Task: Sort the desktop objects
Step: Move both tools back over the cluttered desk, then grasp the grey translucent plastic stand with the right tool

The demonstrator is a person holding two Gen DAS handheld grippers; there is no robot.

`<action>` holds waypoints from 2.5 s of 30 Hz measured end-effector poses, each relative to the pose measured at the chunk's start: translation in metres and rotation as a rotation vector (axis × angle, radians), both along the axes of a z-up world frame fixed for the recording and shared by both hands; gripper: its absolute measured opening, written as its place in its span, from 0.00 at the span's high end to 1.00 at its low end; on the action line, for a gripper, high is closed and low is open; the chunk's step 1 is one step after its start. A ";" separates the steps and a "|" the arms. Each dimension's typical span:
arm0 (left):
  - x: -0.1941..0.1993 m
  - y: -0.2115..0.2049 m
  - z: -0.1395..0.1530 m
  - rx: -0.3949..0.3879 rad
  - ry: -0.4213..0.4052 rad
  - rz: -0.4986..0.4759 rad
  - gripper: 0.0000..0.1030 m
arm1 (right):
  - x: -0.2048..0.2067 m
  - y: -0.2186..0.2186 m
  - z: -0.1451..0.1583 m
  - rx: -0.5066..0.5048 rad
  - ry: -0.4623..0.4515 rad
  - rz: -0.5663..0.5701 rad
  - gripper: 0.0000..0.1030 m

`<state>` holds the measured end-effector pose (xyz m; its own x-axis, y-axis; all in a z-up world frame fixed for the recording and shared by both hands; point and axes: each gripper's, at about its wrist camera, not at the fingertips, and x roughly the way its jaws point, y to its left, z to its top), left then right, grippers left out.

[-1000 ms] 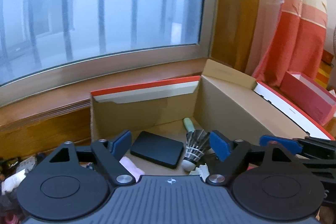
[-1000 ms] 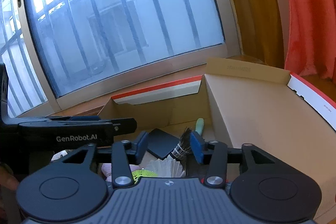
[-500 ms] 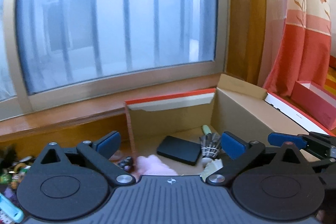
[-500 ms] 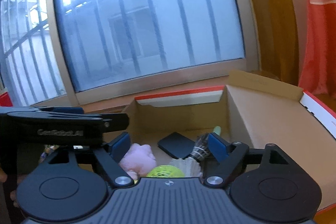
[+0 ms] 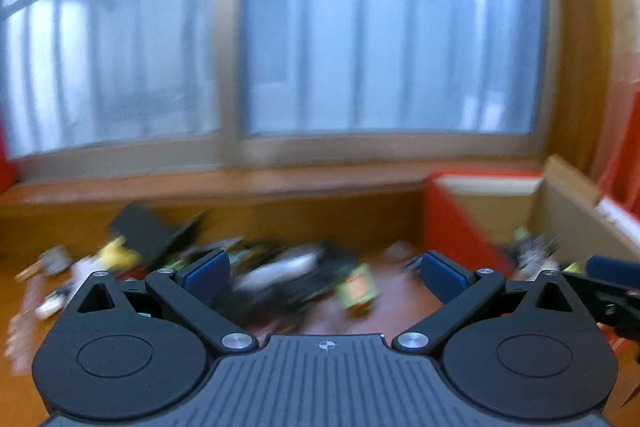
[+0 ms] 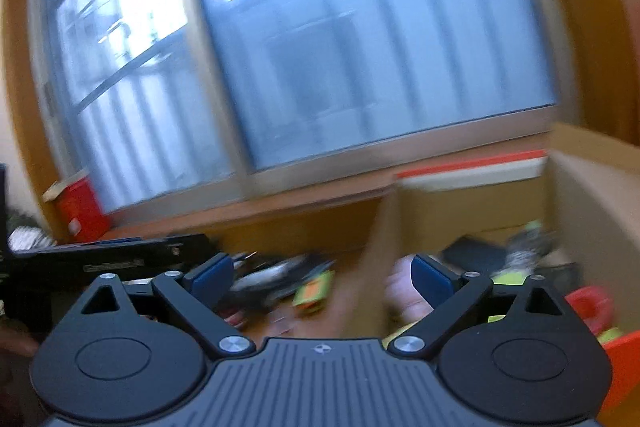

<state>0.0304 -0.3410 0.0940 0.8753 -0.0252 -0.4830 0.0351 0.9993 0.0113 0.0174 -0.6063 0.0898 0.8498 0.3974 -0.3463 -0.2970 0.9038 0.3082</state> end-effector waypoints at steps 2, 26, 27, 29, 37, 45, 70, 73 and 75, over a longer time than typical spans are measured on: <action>-0.011 0.033 -0.007 0.009 0.033 0.042 0.00 | -0.005 0.033 -0.002 -0.025 0.019 0.044 0.05; -0.040 0.206 -0.065 0.054 0.204 0.168 0.00 | -0.022 0.225 -0.039 -0.073 0.245 0.213 0.06; -0.038 0.206 -0.066 0.065 0.205 0.162 0.00 | -0.016 0.228 -0.041 -0.069 0.255 0.216 0.07; -0.033 0.205 -0.069 0.082 0.199 0.146 0.00 | -0.007 0.232 -0.047 -0.072 0.260 0.223 0.08; -0.013 0.204 -0.078 0.154 0.172 0.085 0.00 | 0.011 0.265 -0.078 -0.194 0.285 0.244 0.40; -0.001 0.253 -0.079 0.170 0.182 0.082 0.00 | 0.017 0.320 -0.080 -0.281 0.264 0.324 0.53; -0.002 0.344 -0.093 0.071 0.204 0.110 0.00 | 0.045 0.453 -0.098 -0.649 0.102 0.325 0.80; -0.001 0.349 -0.094 0.066 0.202 0.105 0.00 | 0.052 0.457 -0.104 -0.660 0.133 0.326 0.82; -0.001 0.351 -0.094 0.063 0.201 0.103 0.00 | 0.056 0.457 -0.106 -0.652 0.136 0.309 0.88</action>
<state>0.0297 0.0105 -0.0001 0.7579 0.0945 -0.6454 -0.0588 0.9953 0.0766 0.0730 -0.1490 -0.0165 0.6649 0.2889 -0.6888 -0.5655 0.7972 -0.2115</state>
